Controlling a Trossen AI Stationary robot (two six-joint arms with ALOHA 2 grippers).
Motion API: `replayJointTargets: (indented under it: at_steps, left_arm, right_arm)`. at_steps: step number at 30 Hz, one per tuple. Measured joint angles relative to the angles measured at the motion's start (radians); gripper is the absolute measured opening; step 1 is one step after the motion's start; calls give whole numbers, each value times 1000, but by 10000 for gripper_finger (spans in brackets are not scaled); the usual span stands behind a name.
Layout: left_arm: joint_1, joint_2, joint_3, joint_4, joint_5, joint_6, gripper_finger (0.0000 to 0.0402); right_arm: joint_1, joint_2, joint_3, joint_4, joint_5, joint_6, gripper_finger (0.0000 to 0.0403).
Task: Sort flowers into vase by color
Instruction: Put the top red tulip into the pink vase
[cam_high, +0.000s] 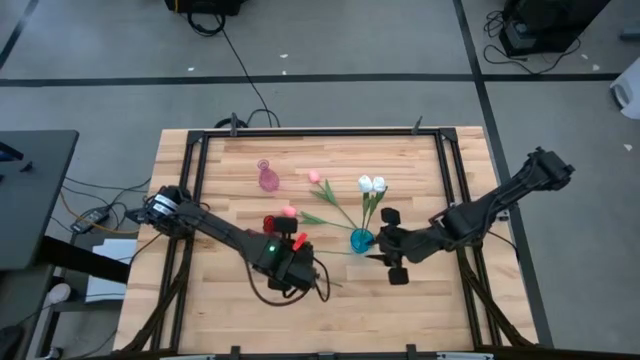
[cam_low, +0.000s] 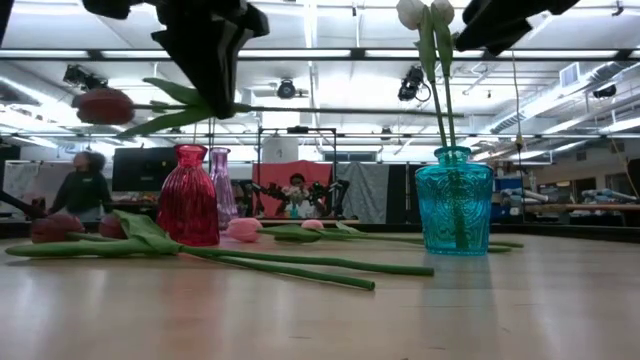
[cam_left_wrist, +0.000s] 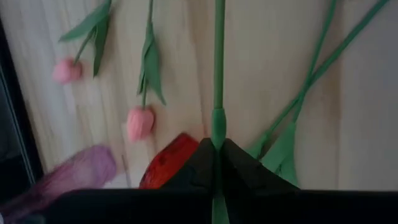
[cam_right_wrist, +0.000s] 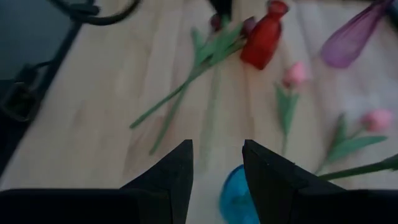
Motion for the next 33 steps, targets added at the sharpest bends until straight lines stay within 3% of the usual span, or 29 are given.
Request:
replayJointTargets:
  at_steps: [12,20,23,28,33]
  left_arm:
    - [14,-1,75,34,-35,32,21]
    - [19,-1,91,39,-46,55,21]
    - [19,-1,91,43,-56,56,21]
    - [19,-1,91,44,-56,56,22]
    - [19,-1,91,55,-62,51,35]
  right_arm:
    - [12,105,1,57,108,-13,150]
    - [13,102,0,65,131,16,145]
    - [13,104,0,62,129,22,114]
    - [11,103,0,40,105,48,20]
    - [-1,103,0,21,95,91,18]
